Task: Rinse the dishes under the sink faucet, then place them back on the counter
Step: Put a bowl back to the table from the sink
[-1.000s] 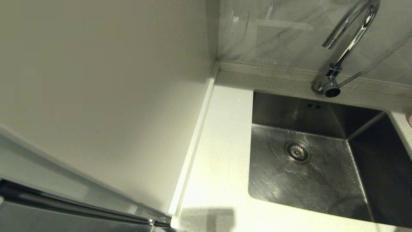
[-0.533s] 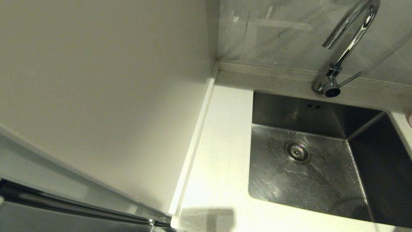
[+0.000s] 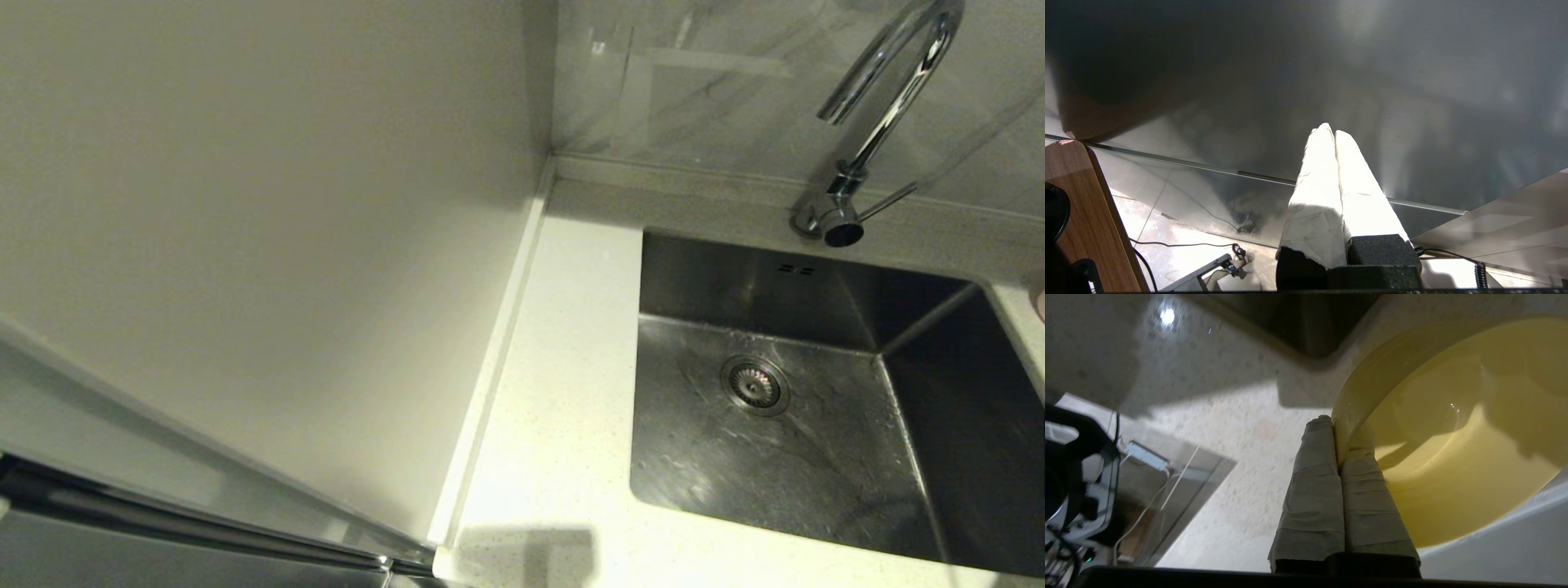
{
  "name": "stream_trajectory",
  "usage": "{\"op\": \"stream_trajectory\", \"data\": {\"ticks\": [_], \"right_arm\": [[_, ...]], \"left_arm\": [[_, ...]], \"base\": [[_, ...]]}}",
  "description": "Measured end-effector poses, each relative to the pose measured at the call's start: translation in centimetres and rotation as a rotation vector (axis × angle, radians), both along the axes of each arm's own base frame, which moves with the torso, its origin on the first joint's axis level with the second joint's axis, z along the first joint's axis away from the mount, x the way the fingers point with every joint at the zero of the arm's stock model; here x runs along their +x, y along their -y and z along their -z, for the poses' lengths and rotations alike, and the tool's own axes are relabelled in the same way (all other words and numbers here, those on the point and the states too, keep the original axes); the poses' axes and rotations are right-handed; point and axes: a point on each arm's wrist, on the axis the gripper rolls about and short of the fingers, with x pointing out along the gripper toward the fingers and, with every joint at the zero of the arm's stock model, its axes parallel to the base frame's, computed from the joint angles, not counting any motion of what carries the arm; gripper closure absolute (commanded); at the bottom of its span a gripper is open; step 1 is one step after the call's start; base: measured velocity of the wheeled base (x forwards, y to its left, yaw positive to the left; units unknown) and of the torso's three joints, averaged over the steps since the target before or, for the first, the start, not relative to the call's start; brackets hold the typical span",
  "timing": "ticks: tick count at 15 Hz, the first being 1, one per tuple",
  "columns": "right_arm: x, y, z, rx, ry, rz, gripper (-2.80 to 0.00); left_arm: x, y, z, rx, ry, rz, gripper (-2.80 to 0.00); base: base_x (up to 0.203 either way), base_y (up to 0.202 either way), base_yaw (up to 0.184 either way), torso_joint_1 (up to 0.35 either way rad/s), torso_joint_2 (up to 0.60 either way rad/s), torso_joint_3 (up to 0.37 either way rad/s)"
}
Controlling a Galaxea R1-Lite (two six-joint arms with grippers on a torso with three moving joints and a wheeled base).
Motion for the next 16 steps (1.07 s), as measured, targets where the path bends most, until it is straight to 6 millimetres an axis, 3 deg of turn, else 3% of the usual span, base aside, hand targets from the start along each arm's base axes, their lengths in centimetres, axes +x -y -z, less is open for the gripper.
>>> {"op": "stream_trajectory", "data": {"ticks": [7, 12, 13, 16], "right_arm": [[1.9, 1.8, 0.9, -0.112, 0.097, 0.038, 0.00], [2.3, 2.2, 1.4, -0.113, 0.099, 0.035, 0.00], [2.3, 2.3, 1.4, -0.120, 0.103, 0.033, -2.80], [2.5, 2.3, 1.3, -0.132, 0.118, 0.030, -2.80]], "left_arm": [[0.0, 0.0, 0.0, 0.000, 0.000, 0.000, 0.00], [0.0, 0.0, 0.0, 0.000, 0.000, 0.000, 0.00], [0.0, 0.0, 0.0, 0.000, 0.000, 0.000, 0.00], [0.0, 0.0, 0.0, 0.000, 0.000, 0.000, 0.00]], "base": [[0.000, 0.000, 0.000, 0.000, 0.00, 0.000], [0.000, 0.000, 0.000, 0.000, 0.00, 0.000], [0.000, 0.000, 0.000, 0.000, 0.00, 0.000], [0.000, 0.000, 0.000, 0.000, 0.00, 0.000]]}}
